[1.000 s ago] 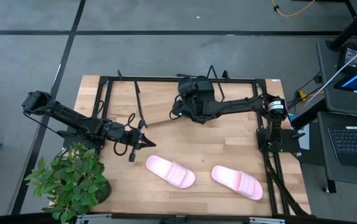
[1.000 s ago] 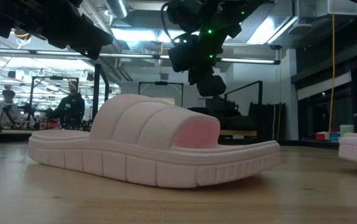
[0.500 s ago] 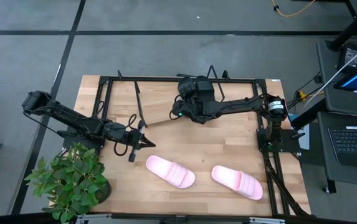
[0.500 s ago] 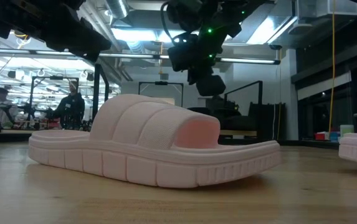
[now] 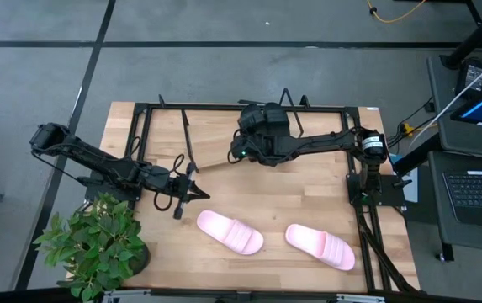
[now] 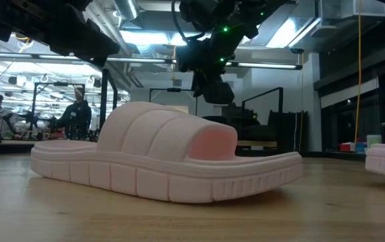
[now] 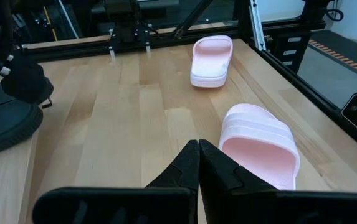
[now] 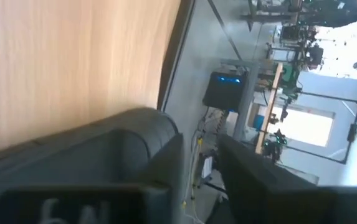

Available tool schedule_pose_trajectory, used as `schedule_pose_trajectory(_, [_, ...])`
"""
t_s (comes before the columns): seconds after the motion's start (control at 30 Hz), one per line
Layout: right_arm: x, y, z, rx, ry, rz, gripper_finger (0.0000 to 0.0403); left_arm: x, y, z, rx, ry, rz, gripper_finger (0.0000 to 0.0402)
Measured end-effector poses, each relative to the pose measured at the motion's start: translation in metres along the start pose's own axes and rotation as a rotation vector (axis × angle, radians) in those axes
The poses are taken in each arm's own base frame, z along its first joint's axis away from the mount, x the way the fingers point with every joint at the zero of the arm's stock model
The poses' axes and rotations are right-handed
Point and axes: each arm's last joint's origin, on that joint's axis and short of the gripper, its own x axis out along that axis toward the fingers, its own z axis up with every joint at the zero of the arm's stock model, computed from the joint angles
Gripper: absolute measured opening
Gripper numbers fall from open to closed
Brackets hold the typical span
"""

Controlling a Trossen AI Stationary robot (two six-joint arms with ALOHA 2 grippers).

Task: Pick and place slides into the shelf
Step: Put the left pink slipper on the shelf

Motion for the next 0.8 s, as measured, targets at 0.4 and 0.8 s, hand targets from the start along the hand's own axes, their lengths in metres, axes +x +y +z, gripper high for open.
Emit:
schedule_pose_trajectory(0.4, [-0.015, 0.003, 0.007, 0.046, 0.038, -0.072, 0.0215, 0.0, 0.0, 0.0, 0.0, 0.0, 0.001, 0.0])
schedule_pose_trajectory(0.8, [-0.138, -0.022, -0.014, 0.326, -0.063, -0.152, 0.0099, 0.0, 0.002, 0.0, 0.022, -0.004, 0.024, 0.0])
